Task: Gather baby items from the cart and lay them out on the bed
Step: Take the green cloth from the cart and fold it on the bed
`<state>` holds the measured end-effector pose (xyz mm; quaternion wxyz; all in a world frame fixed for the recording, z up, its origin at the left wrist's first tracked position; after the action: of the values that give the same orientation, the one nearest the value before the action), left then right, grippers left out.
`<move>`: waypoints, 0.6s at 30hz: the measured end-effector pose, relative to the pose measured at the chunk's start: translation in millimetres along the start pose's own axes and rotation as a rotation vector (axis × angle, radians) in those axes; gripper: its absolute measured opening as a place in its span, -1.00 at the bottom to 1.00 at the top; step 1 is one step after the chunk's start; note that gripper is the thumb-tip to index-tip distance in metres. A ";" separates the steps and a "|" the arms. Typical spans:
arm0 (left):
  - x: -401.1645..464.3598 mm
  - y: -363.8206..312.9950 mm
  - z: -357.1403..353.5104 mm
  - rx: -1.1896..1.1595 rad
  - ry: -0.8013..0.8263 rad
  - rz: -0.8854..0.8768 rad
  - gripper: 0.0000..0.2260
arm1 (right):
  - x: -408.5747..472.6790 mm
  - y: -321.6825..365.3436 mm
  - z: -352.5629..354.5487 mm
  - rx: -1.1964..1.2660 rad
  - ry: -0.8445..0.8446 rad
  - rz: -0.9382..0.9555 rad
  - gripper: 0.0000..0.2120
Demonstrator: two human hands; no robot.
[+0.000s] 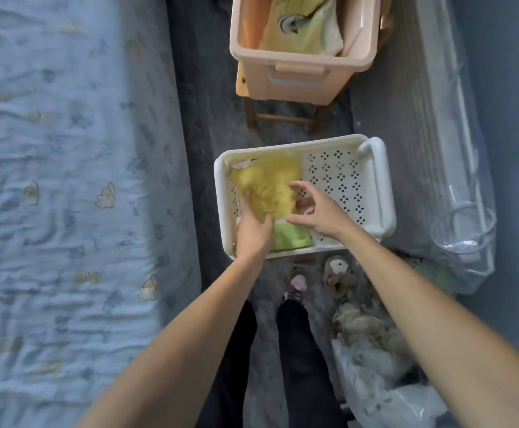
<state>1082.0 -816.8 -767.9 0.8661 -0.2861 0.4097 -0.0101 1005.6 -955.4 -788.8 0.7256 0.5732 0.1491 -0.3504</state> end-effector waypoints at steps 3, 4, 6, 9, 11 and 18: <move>6.9 2.7 0.2 0.009 0.072 -0.095 -0.40 | 4.3 -3.5 -0.3 0.002 0.092 0.004 -0.27; 8.3 3.4 1.0 0.007 0.110 -0.120 -0.40 | 4.3 -6.6 1.0 -0.022 0.110 -0.005 -0.25; 8.3 3.8 3.5 -0.010 0.166 -0.160 -0.41 | 1.7 -12.6 3.8 -0.123 0.085 -0.022 -0.24; 6.7 3.6 3.7 0.101 0.161 -0.240 -0.46 | -2.2 -14.0 6.2 -0.227 -0.002 -0.036 -0.29; 3.3 0.4 2.6 0.192 0.158 -0.298 -0.47 | -5.4 -10.9 6.1 -0.161 0.011 -0.033 -0.29; -24.7 -35.9 43.7 -0.061 0.321 -0.265 -0.62 | -47.3 33.2 33.9 0.368 0.091 -0.049 -0.34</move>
<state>1104.7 -819.4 -710.6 0.7716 -0.3584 0.5015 -0.1569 988.3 -967.9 -725.2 0.5925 0.7076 0.1291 -0.3628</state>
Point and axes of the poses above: each hand's wrist, its own x-axis towards the middle knuckle, its own z-axis out of the back of the hand, y = z × x, the point moved 2 cm from there along x, towards the middle knuckle, and after that the axes turned 5 degrees about x, right-handed, at the moved point
